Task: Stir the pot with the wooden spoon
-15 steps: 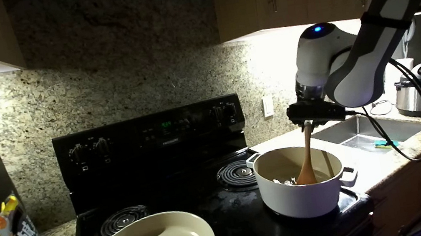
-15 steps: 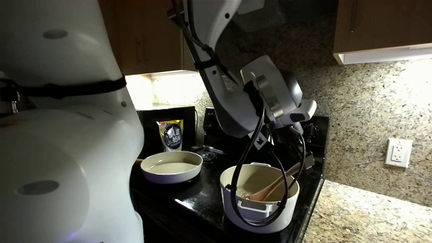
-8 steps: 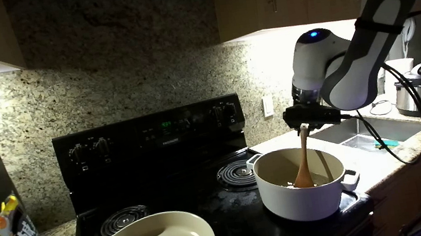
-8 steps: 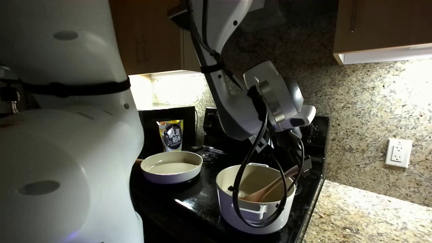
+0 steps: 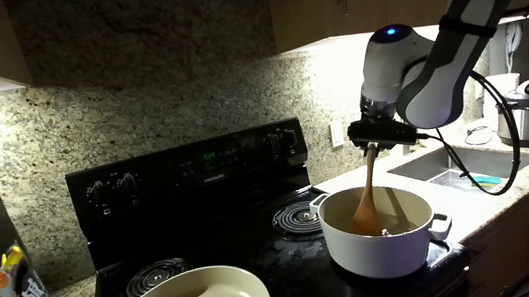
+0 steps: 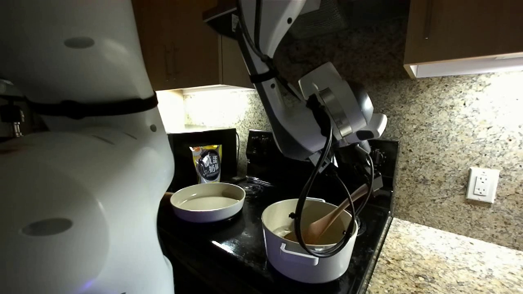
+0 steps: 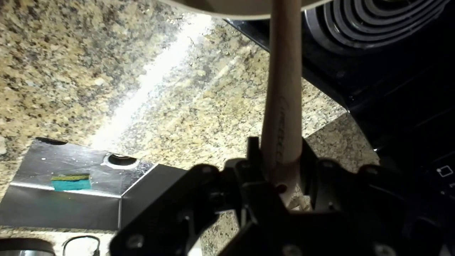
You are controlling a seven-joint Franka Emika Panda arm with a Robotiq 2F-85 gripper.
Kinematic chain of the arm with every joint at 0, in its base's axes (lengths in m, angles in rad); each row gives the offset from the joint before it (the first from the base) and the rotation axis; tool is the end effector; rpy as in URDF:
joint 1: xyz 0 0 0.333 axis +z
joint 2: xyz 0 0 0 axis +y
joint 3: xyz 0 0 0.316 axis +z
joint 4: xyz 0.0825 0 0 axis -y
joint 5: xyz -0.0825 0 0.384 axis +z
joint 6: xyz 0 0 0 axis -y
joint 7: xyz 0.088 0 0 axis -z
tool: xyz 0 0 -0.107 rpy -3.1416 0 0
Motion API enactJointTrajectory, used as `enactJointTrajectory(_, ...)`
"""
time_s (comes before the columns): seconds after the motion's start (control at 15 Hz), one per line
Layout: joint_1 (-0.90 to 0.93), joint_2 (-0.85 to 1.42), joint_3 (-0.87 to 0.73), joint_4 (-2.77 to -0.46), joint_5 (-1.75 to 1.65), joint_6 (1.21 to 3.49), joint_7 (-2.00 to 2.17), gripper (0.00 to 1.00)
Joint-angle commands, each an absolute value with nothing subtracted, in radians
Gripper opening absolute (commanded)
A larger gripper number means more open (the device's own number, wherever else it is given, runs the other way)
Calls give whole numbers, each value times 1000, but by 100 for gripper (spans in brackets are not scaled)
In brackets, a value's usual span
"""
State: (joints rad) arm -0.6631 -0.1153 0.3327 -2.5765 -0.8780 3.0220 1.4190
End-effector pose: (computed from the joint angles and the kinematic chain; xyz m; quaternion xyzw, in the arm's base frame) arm 0.4555 -0.0960 0.3440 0.8601 -0.4122 0.2991 0.0304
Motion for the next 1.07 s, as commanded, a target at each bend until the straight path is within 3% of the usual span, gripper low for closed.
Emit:
enactJointTrajectory(0.0, -666, -123, 347, -2573, -894, 3029, 1471, 7)
enactJointTrajectory(0.2, -654, -124, 357, -2583, -870, 3023, 1467, 7)
enactJointTrajectory(0.27, -661, -115, 349, -2571, -877, 3022, 1433, 27)
enactJointTrajectory(0.8, -658, -114, 355, -2571, -876, 3022, 1436, 27)
enactJointTrajectory(0.87, -658, -114, 355, -2571, -876, 3022, 1436, 7)
enactJointTrajectory(1.0, -678, -137, 366, -2556, -916, 2999, 1500, 7)
